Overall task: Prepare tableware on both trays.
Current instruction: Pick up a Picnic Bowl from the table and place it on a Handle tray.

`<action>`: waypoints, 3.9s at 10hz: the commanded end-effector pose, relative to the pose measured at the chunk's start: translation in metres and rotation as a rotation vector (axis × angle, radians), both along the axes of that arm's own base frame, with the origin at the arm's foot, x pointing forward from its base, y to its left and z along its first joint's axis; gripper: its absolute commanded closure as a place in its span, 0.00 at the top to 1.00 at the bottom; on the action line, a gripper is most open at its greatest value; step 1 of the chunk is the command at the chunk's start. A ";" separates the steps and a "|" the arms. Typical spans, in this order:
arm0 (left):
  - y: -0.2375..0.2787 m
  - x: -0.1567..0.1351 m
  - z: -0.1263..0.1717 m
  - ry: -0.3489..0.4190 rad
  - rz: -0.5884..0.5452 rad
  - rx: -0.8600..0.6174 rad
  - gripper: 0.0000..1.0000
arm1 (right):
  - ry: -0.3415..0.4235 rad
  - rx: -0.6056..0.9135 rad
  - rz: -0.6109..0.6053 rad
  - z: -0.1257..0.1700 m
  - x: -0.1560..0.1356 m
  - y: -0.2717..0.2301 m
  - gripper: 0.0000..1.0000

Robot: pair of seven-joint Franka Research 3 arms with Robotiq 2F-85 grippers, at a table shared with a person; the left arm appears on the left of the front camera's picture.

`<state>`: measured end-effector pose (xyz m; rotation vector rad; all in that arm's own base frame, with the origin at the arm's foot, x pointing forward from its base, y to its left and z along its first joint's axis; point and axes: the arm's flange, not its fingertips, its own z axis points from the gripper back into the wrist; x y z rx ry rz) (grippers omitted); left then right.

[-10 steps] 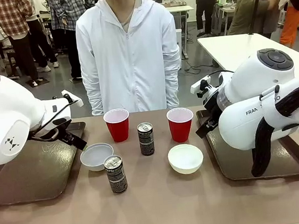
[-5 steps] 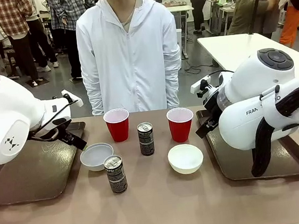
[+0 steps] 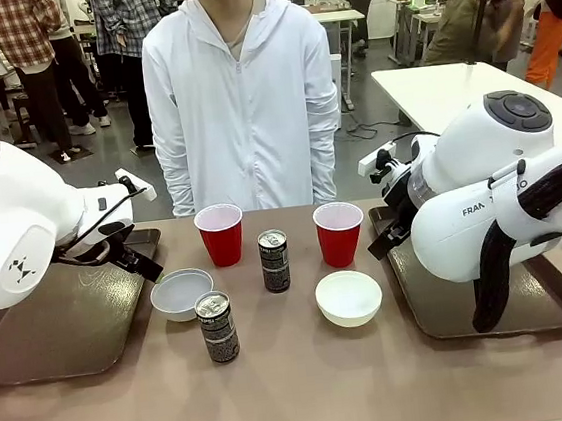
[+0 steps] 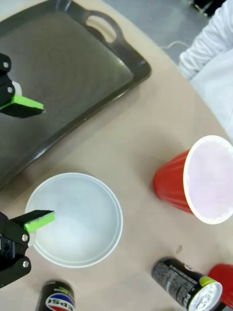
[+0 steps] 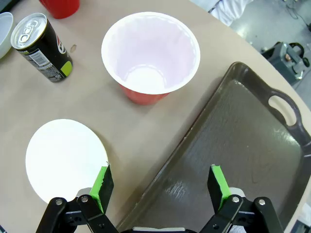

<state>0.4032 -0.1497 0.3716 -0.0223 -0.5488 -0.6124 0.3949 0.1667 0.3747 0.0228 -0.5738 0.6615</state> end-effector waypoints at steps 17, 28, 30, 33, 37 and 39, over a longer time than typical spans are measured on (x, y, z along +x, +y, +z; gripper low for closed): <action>0.120 -0.077 0.105 0.493 -0.085 -0.298 1.00 | 0.466 0.656 -0.160 0.083 -0.077 -0.143 1.00; 0.300 -0.079 0.099 0.444 0.298 -0.817 1.00 | 0.523 0.991 -0.195 0.065 -0.109 -0.303 1.00; 0.305 -0.083 0.100 0.435 0.343 -0.790 1.00 | 0.516 0.987 -0.190 0.069 -0.111 -0.302 1.00; 0.311 -0.083 0.100 0.434 0.344 -0.762 1.00 | 0.523 0.980 -0.190 0.068 -0.110 -0.301 1.00; 0.310 -0.078 0.101 0.433 0.320 -0.792 1.00 | 0.520 0.988 -0.212 0.072 -0.111 -0.298 1.00; 0.310 -0.078 0.101 0.433 0.320 -0.792 1.00 | 0.520 0.988 -0.212 0.072 -0.111 -0.298 1.00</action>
